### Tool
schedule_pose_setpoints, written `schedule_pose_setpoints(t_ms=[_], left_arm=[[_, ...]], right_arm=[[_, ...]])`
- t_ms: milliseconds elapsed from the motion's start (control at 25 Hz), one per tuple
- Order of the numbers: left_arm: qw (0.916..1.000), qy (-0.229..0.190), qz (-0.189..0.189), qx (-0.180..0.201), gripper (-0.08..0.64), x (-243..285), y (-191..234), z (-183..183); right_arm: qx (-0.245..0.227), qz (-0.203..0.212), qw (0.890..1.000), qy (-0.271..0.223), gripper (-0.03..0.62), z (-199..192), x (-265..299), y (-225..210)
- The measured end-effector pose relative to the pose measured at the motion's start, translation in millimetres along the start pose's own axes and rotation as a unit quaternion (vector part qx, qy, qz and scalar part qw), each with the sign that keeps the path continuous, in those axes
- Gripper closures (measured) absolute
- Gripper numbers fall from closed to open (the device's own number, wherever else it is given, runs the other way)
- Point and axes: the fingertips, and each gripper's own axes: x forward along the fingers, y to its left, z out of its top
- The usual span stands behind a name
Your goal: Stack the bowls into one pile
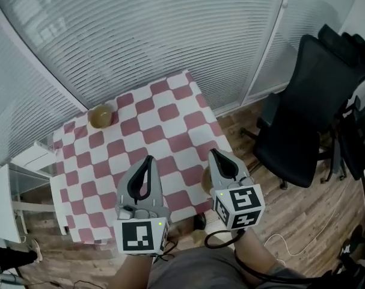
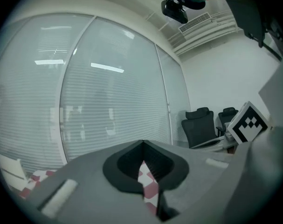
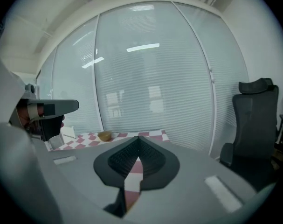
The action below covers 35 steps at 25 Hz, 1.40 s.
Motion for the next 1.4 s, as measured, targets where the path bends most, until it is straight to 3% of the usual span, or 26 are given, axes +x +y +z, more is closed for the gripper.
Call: schedule_pose_setpoints(t_ms=[200, 400, 680, 1000, 1400], left_arm=[[0.9955, -0.046, 0.081, 0.02, 0.56, -30.7, 50.0, 38.2], [0.9874, -0.065, 0.14, 0.031, 0.56, -64.6, 85.5, 61.7], [0.9733, -0.07, 0.217, 0.026, 0.56, -103.1, 116.3, 63.9], [0.9685, -0.055, 0.242, 0.019, 0.56, -112.1, 158.4, 48.3], [0.9732, -0.059, 0.222, 0.009, 0.56, -81.9, 223.0, 47.5]], right_arm=[[-0.044, 0.074, 0.994, -0.063, 0.566, 62.6, 17.9, 55.1], [-0.073, 0.125, 0.984, -0.103, 0.566, 106.7, 21.9, 100.3], [-0.106, 0.194, 0.969, -0.107, 0.566, 124.3, 33.2, 152.8], [-0.105, 0.212, 0.966, -0.105, 0.566, 125.9, 53.2, 187.2], [-0.12, 0.196, 0.966, -0.118, 0.566, 158.1, 106.8, 222.9]])
